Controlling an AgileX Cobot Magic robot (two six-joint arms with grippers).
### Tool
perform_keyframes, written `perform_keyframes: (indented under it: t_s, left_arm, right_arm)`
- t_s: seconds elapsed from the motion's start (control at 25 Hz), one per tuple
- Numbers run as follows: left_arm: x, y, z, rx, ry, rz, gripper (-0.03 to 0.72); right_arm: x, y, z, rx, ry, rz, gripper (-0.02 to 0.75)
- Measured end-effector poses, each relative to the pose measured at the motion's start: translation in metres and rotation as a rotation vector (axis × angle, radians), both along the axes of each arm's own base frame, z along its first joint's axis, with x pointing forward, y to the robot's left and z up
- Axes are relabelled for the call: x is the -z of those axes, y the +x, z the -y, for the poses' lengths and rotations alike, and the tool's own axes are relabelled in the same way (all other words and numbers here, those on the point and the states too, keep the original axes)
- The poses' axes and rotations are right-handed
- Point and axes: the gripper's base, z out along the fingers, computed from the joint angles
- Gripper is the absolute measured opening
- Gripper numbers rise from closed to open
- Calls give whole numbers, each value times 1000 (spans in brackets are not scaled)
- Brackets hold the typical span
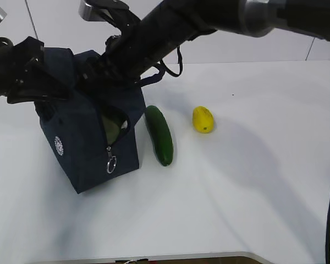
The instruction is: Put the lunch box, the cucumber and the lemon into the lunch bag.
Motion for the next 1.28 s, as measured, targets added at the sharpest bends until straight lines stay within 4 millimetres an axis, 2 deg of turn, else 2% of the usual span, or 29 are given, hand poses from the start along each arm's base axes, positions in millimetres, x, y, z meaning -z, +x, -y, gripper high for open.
perform_keyframes:
  t_s: [0.2,0.4,0.6,0.76,1.0,1.28]
  left_arm:
    - [2,-1,-2,21,43,9,11]
    - [4,-1,-3,30,73,17,11]
    - [4,0,-4,29,83,22,11]
    - [4,0,-6,29,93,24,11]
    - [-1,2,-25,-23,104,37,11]
    - [-10,-1,-45,-66,112,53,11]
  right_arm:
    - [-28,3,6,-15,-104,68,497]
    - [-47,4,18,23,-251,99,500]
    - [-51,3,28,80,-348,55,500]
    - [-48,7,40,241,-436,3,500]
    - [-63,12,63,358,-433,-8,500]
    - [-65,12,65,391,-427,-19,500]
